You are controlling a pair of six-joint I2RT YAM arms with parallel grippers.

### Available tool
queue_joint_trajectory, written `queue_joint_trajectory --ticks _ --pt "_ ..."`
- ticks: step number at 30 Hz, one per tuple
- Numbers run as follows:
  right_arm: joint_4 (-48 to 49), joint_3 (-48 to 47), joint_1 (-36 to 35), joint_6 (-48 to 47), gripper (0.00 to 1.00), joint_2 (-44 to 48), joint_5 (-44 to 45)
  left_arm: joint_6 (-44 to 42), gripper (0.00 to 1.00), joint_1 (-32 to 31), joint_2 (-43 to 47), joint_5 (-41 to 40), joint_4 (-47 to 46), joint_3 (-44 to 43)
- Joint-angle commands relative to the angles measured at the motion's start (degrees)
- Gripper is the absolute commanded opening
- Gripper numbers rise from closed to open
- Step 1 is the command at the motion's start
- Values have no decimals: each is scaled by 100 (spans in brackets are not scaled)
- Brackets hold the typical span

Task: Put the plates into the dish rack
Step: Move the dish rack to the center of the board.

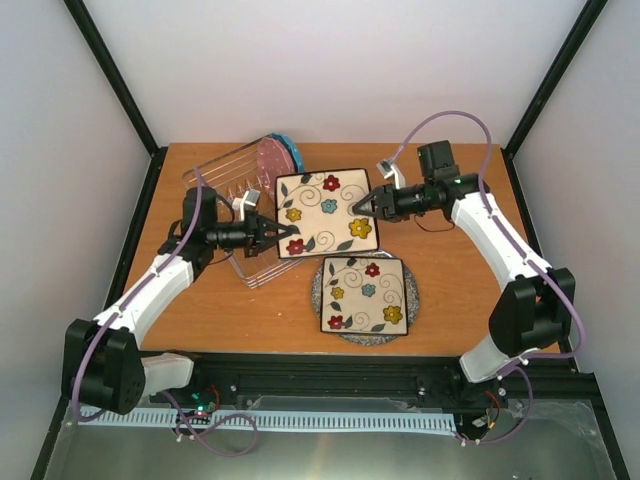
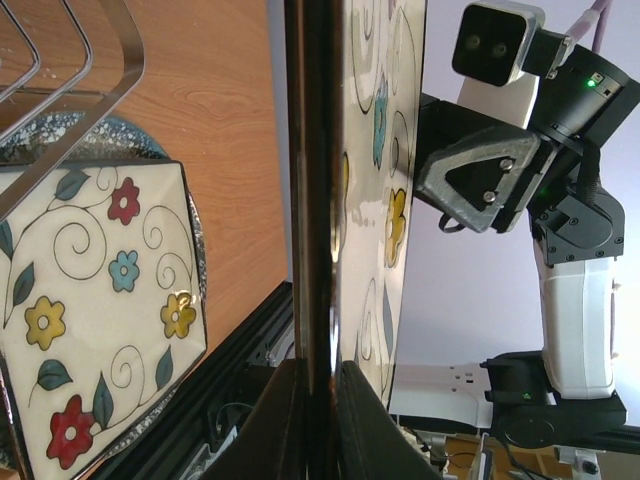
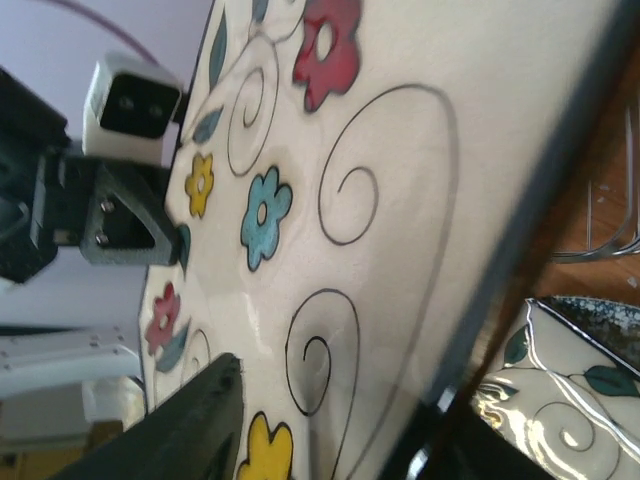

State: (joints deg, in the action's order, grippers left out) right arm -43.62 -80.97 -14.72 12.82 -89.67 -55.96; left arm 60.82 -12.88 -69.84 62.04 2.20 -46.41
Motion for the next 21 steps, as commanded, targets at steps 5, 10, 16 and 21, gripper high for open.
queue_joint_trajectory --ticks 5,10,16,21 --pt "-64 -224 -196 -35 23 -316 74 -291 1 75 0 463 -1014 -295" --pt "-194 -427 -194 -65 14 -421 145 -350 1 122 -14 399 -996 -222" --pt "-452 -923 -200 -97 3 -517 351 -719 1 262 -12 288 -553 -172" --pt "-900 -1652 -219 -255 3 -577 937 -1285 8 526 -12 15 298 -491"
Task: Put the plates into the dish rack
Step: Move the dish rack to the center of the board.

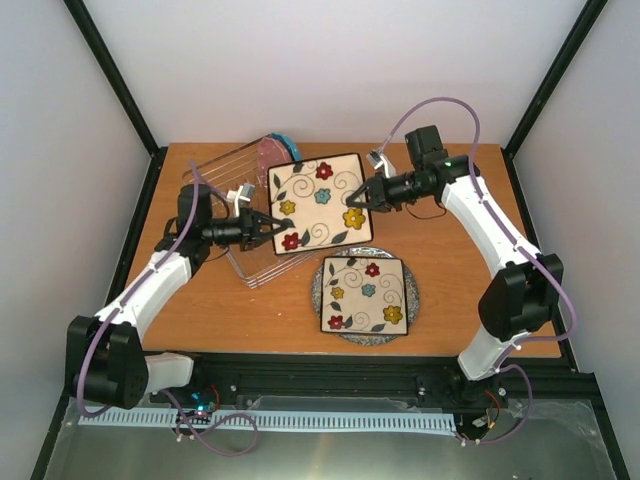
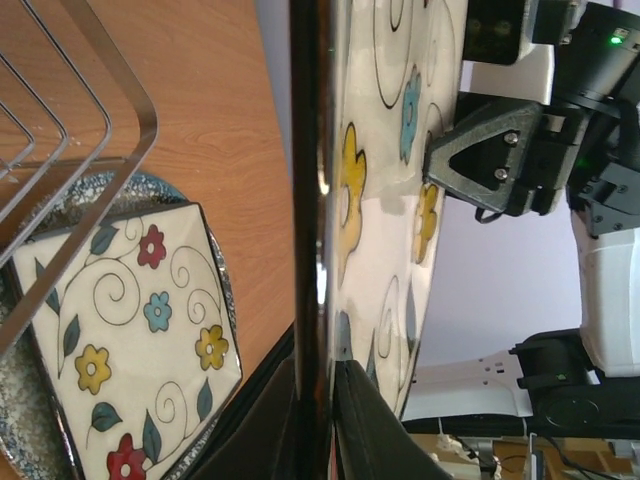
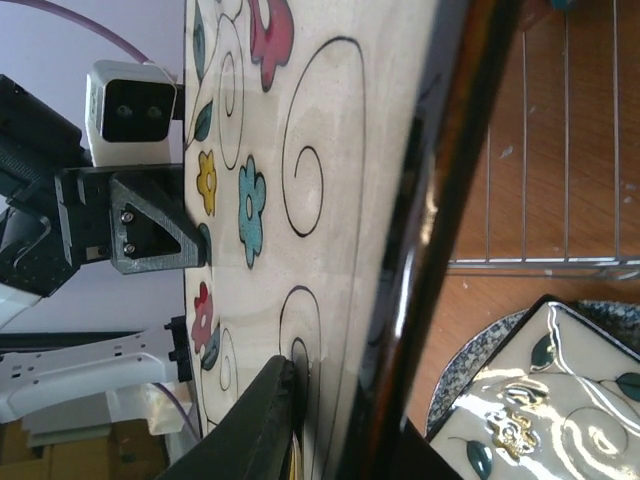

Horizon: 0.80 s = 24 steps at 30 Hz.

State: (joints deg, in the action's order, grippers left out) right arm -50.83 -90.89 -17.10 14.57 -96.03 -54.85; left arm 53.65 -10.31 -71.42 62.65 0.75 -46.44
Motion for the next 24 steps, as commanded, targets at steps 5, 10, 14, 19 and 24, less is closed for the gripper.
queue_joint_trajectory --ticks 5,10,14,19,24 --pt "-638 -1705 -202 -594 3 -62 1524 -753 27 505 162 -192 820 -735" --pt "-1066 -2801 -668 -774 3 -365 2473 -895 51 733 138 -422 1141 -1017" --pt "-1043 -3468 -986 -634 3 -636 3145 -1008 62 1113 222 -553 1523 -1223" --pt "-1233 -4798 -1714 -691 3 -1402 4216 -1438 64 1422 406 -1897 2771 -1676" --pt "-932 -5550 -2387 -851 3 -1923 5613 -1343 68 1435 688 -3137 3273 -1738"
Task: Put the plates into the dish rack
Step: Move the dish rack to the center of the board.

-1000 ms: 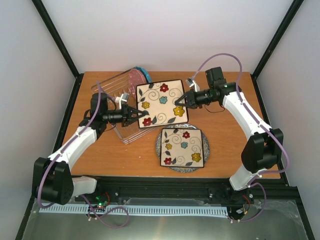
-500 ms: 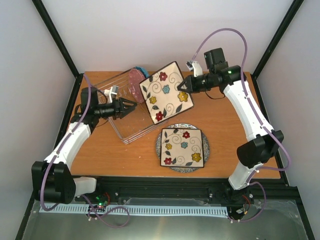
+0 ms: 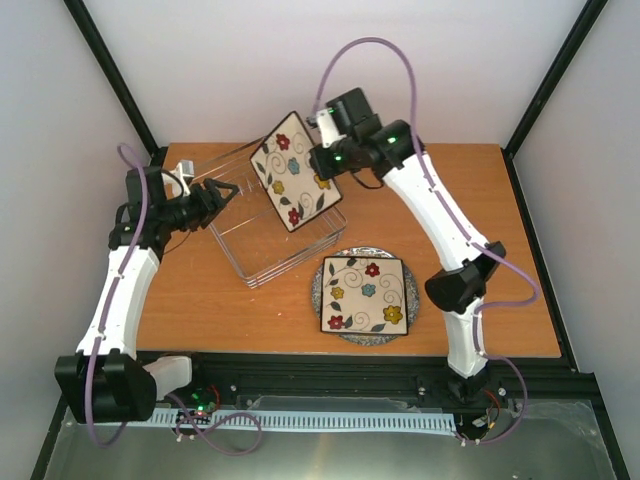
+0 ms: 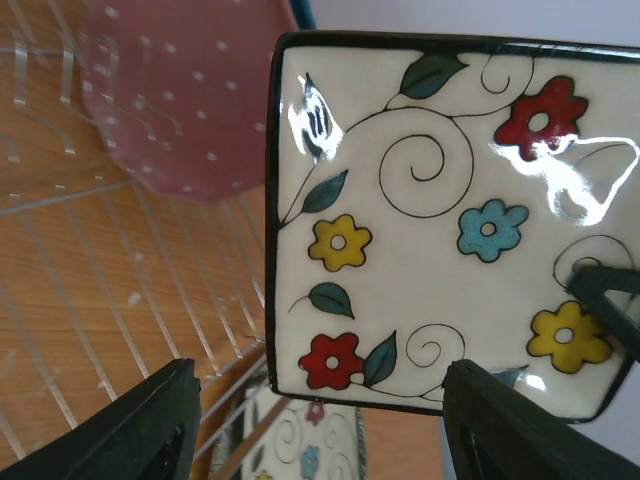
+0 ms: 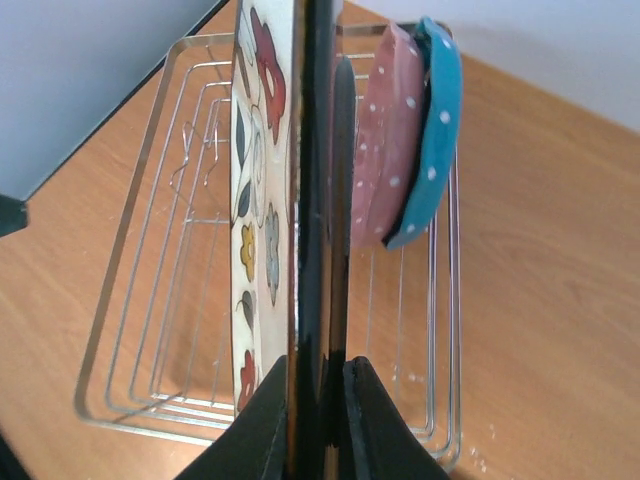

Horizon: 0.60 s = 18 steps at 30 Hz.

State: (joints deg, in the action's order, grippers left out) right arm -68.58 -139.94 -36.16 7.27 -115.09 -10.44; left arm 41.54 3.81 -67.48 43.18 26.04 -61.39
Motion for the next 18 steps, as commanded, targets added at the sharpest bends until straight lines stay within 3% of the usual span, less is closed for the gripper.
queue_joint_trajectory --ticks 1,8,18 --pt "997 -630 -598 -192 3 -49 1501 -88 70 23 298 -1303 772 -216" --pt "1906 -907 -1234 -1177 3 -537 3405 -158 77 131 -53 -1948 681 -112" --pt "2713 -843 -1336 -1770 3 -838 4075 -351 77 420 -957 -2903 890 -372"
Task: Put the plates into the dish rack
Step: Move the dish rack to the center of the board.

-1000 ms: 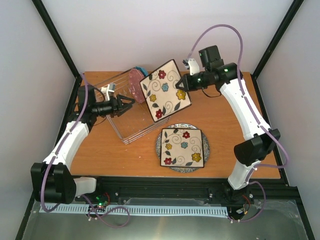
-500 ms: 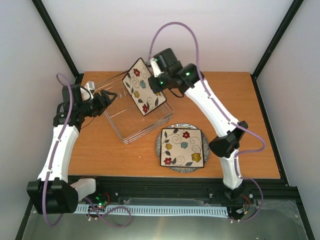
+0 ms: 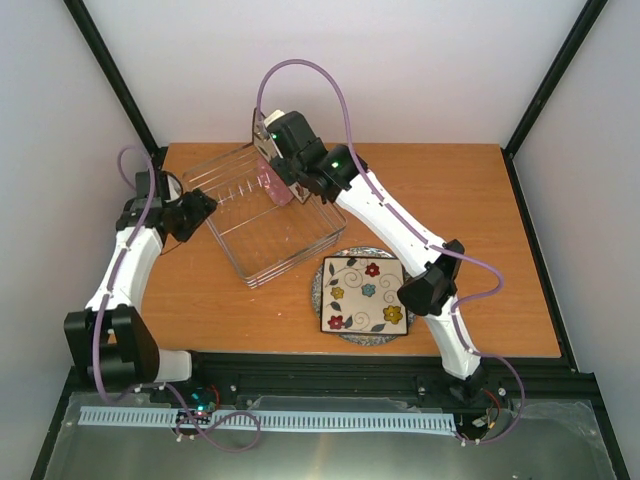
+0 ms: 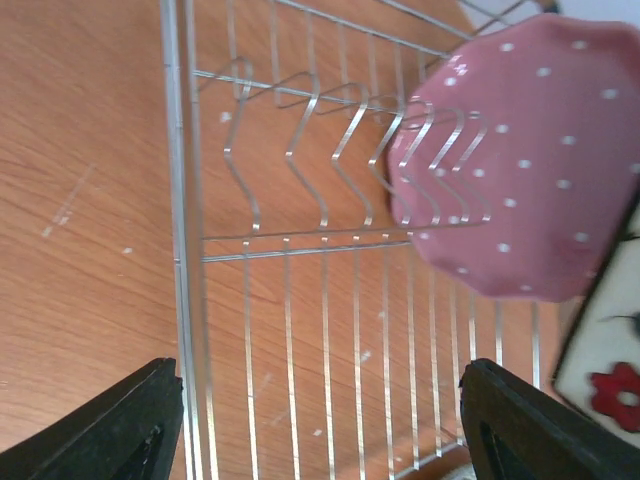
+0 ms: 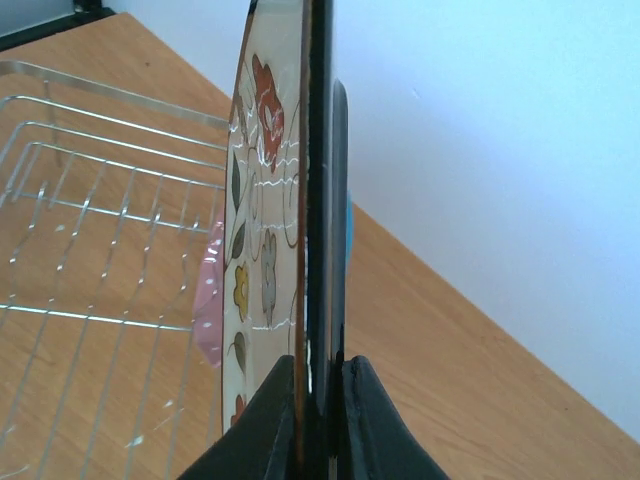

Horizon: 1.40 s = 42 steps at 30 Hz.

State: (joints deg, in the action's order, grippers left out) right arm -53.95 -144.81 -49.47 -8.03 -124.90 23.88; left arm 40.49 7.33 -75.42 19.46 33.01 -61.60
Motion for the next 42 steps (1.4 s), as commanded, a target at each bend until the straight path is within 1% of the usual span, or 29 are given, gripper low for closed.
queue_joint_trajectory --ticks 1,3,6,7,9,10,12,14,16,20,25,30,36,39,42 --pt "1267 -355 -8 -242 3 114 651 -273 77 85 -210 -600 249 -381" --pt "1294 -360 -4 -200 3 82 597 -351 77 168 -276 -624 218 -368" --pt "1340 -355 -5 -131 3 105 413 -443 76 549 -347 -359 81 -255" --pt "1365 -355 -3 -129 3 113 366 -487 75 683 -368 -288 82 -256" --pt "1370 -355 -4 -111 3 142 303 -724 70 834 -419 -257 63 -290" --pt "1369 -355 -6 -92 3 160 251 -843 70 868 -471 -264 60 -325" --pt "1349 -357 -5 -25 3 189 192 -1081 68 876 -659 -253 136 -451" --pt "1328 -355 -9 42 3 217 93 -1244 63 876 -863 -177 86 -492" --pt "1298 -355 -10 98 3 245 38 -1357 61 881 -1037 -30 -3 -527" --pt "1202 -348 -23 142 3 298 -18 -1488 58 876 -1169 277 -341 -558" --pt "1164 -237 -71 155 3 418 -72 -1623 49 882 -1467 347 -451 -827" --pt "1120 -199 -80 166 3 432 -92 -1562 46 876 -1754 545 -646 -1097" --pt "1185 -197 -80 119 3 432 -76 -1728 36 870 -2317 639 -522 -1493" --pt "1202 -188 -80 105 3 423 -78 -1800 32 870 -2470 664 -494 -1608" --pt "1236 -179 -72 88 3 406 -78 -1874 31 863 -2649 711 -425 -1753"
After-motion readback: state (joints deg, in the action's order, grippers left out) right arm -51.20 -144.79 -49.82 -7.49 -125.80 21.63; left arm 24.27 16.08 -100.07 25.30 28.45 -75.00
